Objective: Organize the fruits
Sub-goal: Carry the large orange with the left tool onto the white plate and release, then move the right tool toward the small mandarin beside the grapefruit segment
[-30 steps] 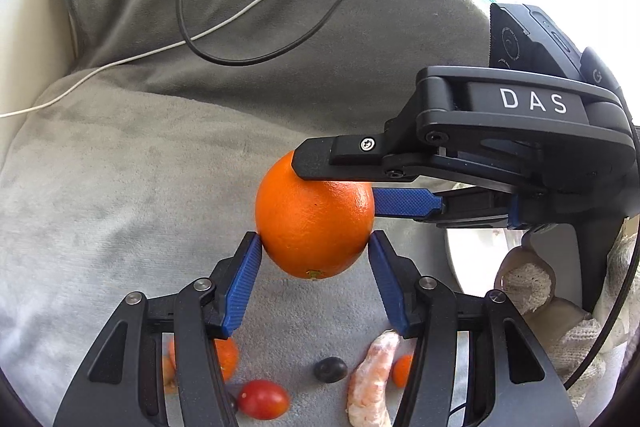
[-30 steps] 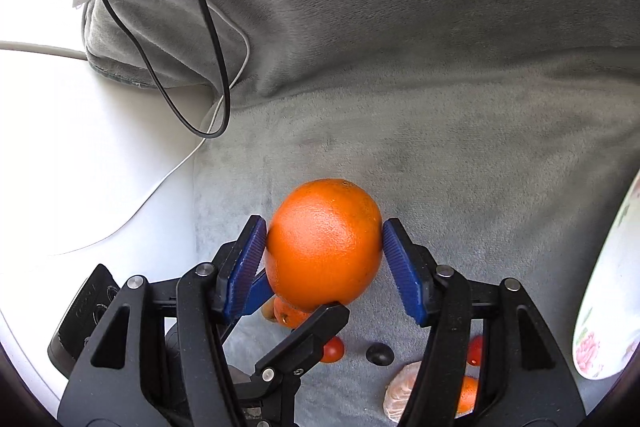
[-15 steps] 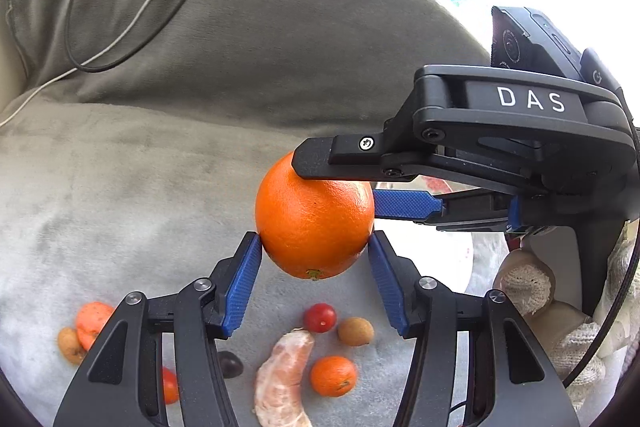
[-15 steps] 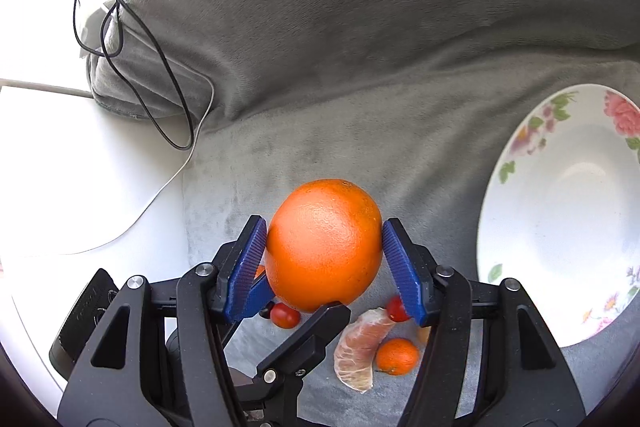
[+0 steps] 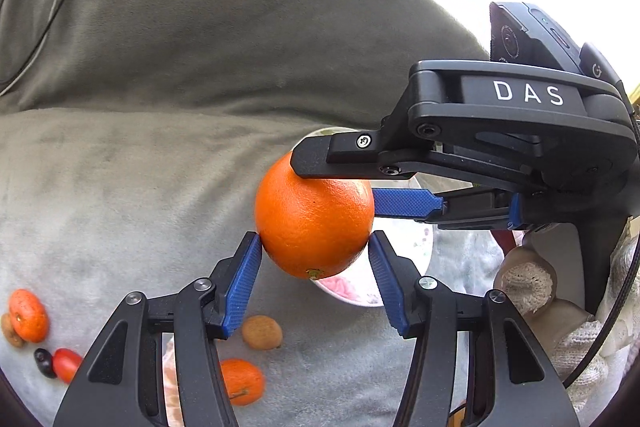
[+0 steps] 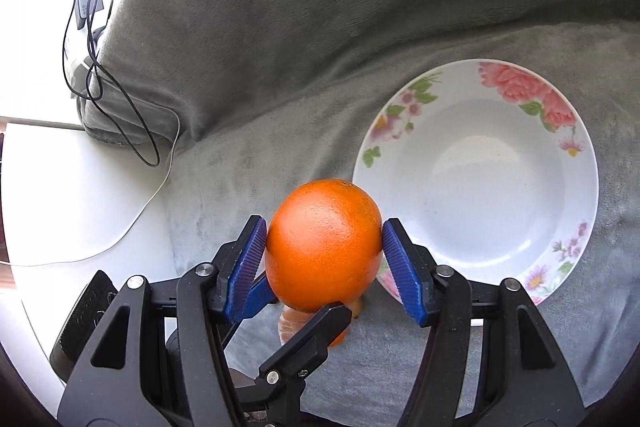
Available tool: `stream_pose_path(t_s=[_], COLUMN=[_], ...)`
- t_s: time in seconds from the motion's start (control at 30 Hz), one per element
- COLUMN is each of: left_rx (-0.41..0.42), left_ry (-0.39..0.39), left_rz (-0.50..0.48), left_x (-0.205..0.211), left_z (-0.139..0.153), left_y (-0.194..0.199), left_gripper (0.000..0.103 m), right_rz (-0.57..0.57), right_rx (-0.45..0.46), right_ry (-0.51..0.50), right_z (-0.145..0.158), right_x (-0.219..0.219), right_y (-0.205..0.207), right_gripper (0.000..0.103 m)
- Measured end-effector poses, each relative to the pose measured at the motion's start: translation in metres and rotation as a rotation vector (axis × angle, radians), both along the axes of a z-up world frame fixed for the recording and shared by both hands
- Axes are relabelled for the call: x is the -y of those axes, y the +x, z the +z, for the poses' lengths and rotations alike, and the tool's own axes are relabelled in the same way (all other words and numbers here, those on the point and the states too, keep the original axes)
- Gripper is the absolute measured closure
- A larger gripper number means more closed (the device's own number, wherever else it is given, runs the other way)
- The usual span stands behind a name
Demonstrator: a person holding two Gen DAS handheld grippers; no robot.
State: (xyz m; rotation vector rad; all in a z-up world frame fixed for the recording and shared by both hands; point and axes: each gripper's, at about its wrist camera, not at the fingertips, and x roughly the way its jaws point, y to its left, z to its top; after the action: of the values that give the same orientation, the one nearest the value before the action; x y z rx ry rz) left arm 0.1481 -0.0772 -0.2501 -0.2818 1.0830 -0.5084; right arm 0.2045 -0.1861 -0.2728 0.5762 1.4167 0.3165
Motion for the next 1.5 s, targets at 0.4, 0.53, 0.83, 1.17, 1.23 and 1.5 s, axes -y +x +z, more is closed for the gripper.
stream_pose_path(t_s=[0.4, 0.53, 0.83, 1.17, 1.23, 1.5], left_rx=[-0.049, -0.035, -0.026, 0.014, 0.022, 0.03], left_ry=[-0.004, 0.008, 0.029, 0.047, 0.046, 0.116], left_rz=[-0.098, -0.109, -0.077, -0.04, -0.022, 0.09], left_x=[0.054, 0.056, 0.048, 0.025, 0.014, -0.039], left_z=[-0.042, -0.046, -0.048, -0.008, 0.0, 0.0], left_y=[0.018, 0.026, 0.031, 0.003, -0.001, -0.023], left_gripper=[0.051, 0.051, 0.051, 0.051, 0.051, 0.051], right_rz=[-0.092, -0.106, -0.071, 0.039, 0.056, 0.113], right_rx=[0.02, 0.055, 0.118, 0.254, 0.274, 0.348], right_ry=[0.003, -0.025, -0.101, -0.219, -0.238, -0.299], right_z=[0.011, 0.022, 0.035, 0.062, 0.064, 0.068], right_x=[0.063, 0.08, 0.088, 0.069, 0.065, 0.052], right_y=[-0.004, -0.005, -0.017, -0.037, -0.043, -0.064], right_gripper=[0.04, 0.04, 0.04, 0.04, 0.039, 0.035])
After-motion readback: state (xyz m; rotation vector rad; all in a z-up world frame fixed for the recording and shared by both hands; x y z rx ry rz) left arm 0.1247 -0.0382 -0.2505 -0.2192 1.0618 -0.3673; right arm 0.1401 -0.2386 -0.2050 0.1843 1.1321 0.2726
